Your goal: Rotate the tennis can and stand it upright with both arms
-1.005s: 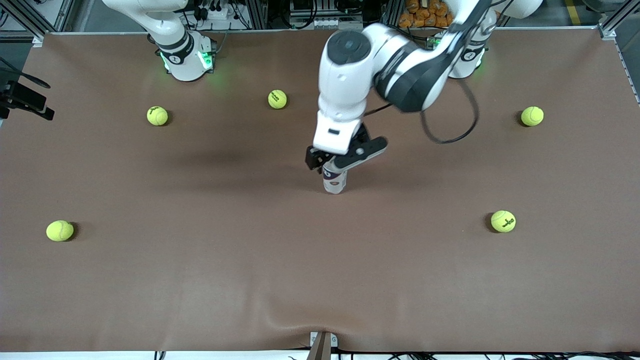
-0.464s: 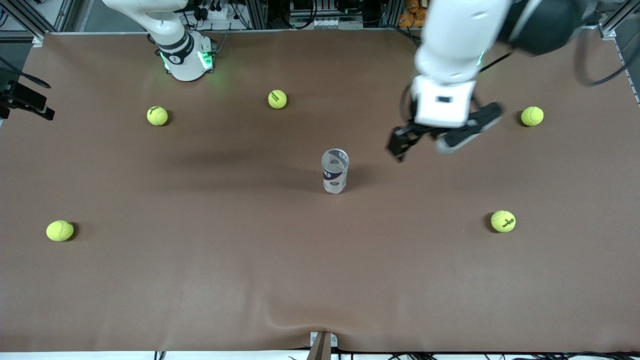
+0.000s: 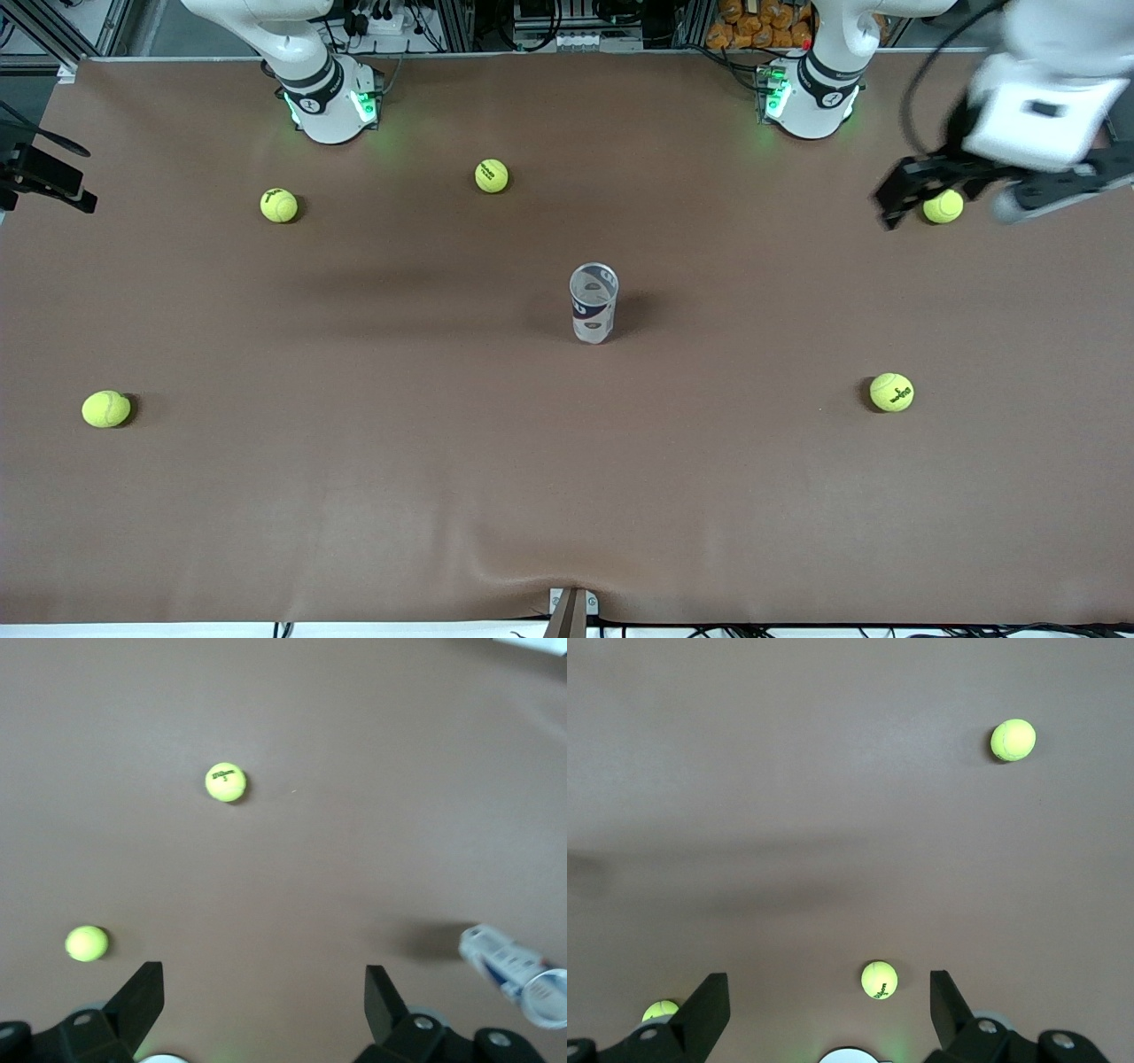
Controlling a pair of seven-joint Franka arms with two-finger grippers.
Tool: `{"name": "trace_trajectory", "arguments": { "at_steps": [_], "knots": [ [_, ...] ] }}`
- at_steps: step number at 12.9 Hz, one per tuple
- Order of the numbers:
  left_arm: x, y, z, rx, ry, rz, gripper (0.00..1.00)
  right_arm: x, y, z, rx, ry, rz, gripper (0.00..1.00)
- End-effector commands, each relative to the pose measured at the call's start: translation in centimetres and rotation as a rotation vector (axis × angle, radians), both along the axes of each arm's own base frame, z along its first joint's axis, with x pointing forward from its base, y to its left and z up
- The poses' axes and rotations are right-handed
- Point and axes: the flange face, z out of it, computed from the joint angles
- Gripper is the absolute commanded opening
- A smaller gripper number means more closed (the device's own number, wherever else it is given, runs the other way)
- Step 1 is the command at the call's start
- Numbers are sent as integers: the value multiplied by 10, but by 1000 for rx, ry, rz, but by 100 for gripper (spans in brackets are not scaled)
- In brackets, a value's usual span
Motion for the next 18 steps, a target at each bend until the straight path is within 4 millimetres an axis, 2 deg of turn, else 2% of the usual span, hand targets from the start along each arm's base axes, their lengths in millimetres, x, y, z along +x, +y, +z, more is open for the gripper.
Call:
{"name": "trace_trajectory", "arguments": {
  "at_steps": [1,7,10,14,16,18],
  "knots": [
    [-11,47,-7,-18,50,-99,100,-4,-1,3,1,-3,8,100],
    [-30,67,-18,-9,49,-162,100,-4,1,3,1,-3,11,100],
    [-27,68,-2,-13,25,-161,100,-4,2,3,1,-1,12,100],
    [-24,86,-5,-14,36,-133,100,-4,2,2,1,0,12,100],
    [-23,91,2,-13,20,-150,100,-4,2,3,1,-1,12,100],
    [-19,93,-2,-14,28,-157,100,-4,2,3,1,-1,12,100]
  ]
}}
